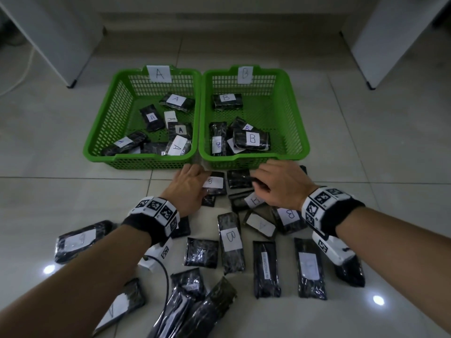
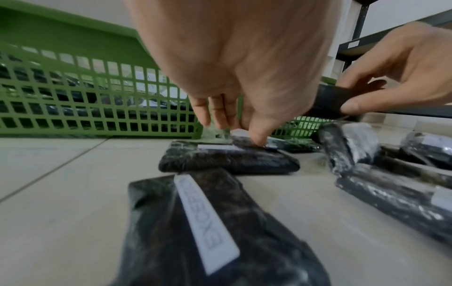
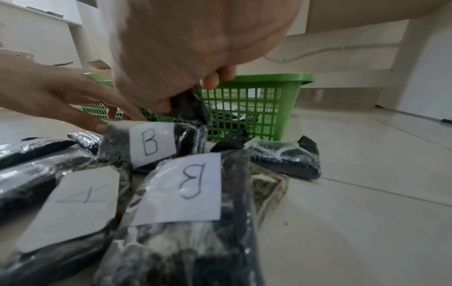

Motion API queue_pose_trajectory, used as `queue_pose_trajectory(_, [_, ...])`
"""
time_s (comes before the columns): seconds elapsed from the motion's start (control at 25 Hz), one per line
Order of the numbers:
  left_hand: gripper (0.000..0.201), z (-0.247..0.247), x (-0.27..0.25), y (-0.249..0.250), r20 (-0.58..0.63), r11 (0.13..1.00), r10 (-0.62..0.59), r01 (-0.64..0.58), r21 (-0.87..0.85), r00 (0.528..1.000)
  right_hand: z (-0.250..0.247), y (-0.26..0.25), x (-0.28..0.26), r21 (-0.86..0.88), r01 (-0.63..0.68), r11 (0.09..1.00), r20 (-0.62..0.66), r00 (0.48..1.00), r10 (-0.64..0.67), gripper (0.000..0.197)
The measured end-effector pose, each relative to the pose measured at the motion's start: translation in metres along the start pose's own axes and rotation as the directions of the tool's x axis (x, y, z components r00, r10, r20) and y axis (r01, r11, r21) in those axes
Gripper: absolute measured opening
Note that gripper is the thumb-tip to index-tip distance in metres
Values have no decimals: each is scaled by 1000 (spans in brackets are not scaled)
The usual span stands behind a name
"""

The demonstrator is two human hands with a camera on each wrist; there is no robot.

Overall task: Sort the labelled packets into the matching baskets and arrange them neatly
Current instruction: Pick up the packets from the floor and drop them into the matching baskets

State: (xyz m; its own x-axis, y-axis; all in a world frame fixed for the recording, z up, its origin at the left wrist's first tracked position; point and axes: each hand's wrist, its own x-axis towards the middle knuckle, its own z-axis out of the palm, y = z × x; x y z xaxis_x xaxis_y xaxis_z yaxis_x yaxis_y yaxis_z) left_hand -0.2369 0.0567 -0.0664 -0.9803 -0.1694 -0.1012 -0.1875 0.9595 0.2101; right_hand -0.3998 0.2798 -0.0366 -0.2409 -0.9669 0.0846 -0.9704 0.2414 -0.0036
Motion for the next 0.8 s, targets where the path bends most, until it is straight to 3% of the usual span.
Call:
queue_pose_trajectory(0.08, [50, -3, 1, -3, 31, 998, -26, 28, -55, 999, -9, 0, -3, 91, 17, 996, -100, 995, -8, 22])
queue_pose_trajectory(0.24, [40, -6, -1, -2, 82, 995, 12, -4, -95, 997, -25, -1, -1, 294, -71, 953, -109, 988, 107, 30])
queue_pose_trajectory(0.36, [37, -15, -9, -4, -10, 945, 24, -26, -326, 1000, -29, 2, -4, 334, -62, 941, -136, 984, 113, 27])
queue_pose_trajectory(0.48, [26, -30, -19, -3, -189, 855, 46, -137, -501, 981, -29, 9, -5, 318, -83, 944, -168, 975, 143, 36])
queue_pose_trajectory(0.64, [14, -60, -17, 13, -489, 783, -138, -207, -586, 861, -29, 22, -6, 268, -193, 944, -206, 945, 252, 54])
queue_pose_trajectory(0.72, [14, -75, 6, 23, -520, 797, -212, -162, -582, 827, -30, 26, -6, 263, -232, 937, -215, 932, 291, 62])
queue_pose_trajectory(0.8, [14, -82, 38, 26, -465, 803, -219, -112, -585, 858, -32, 28, -5, 262, -252, 932, -229, 921, 314, 63])
